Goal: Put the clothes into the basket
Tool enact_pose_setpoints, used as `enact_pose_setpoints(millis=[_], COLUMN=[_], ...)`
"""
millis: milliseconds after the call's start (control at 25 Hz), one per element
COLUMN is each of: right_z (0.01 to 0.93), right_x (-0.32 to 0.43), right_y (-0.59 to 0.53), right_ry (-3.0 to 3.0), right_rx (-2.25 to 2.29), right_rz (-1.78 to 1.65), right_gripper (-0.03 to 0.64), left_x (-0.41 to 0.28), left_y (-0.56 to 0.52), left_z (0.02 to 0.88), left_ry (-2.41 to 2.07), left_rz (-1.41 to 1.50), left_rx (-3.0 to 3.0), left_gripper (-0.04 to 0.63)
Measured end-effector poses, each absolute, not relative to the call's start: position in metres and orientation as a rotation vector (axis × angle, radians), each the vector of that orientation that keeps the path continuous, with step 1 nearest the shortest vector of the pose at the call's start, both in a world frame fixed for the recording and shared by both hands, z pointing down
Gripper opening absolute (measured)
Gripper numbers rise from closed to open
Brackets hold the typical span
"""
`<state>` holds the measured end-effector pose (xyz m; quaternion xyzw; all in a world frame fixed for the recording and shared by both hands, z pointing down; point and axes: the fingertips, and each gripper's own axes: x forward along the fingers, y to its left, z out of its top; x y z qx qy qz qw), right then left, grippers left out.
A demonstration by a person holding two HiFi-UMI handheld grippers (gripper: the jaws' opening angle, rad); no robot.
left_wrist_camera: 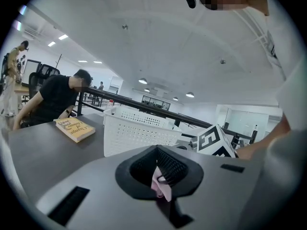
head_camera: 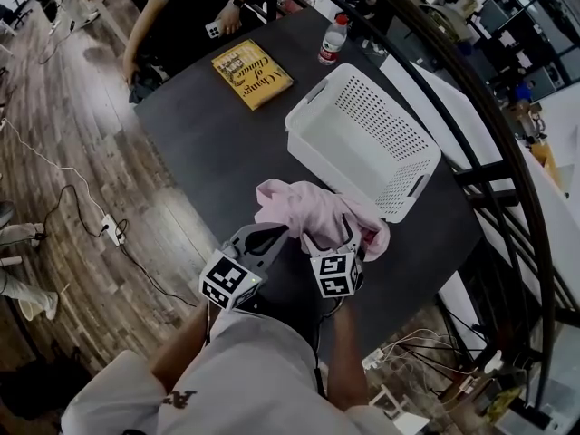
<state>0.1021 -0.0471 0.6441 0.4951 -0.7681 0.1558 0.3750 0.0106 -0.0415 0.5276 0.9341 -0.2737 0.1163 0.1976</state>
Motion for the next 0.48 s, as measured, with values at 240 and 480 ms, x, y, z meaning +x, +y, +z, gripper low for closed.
enact_pose_setpoints(millis=[240, 480], right_z=[0.667, 0.673], right_x=[0.101, 0.090], right_y=[-0.054, -0.048], right_ry=[-1.956, -1.989], right_rx=[1.221, 1.177], right_rz=[0.416, 0.470], right_gripper=[0.426, 0.324], left_x=[0.010, 0.007], left_y=[-0.040, -0.039], left_z=[0.530, 0.530], left_ry=[-0.769, -0.783], left_rz=[0.329, 0.337], left_rx=[2.605, 2.605], left_gripper=[0.005, 0.005])
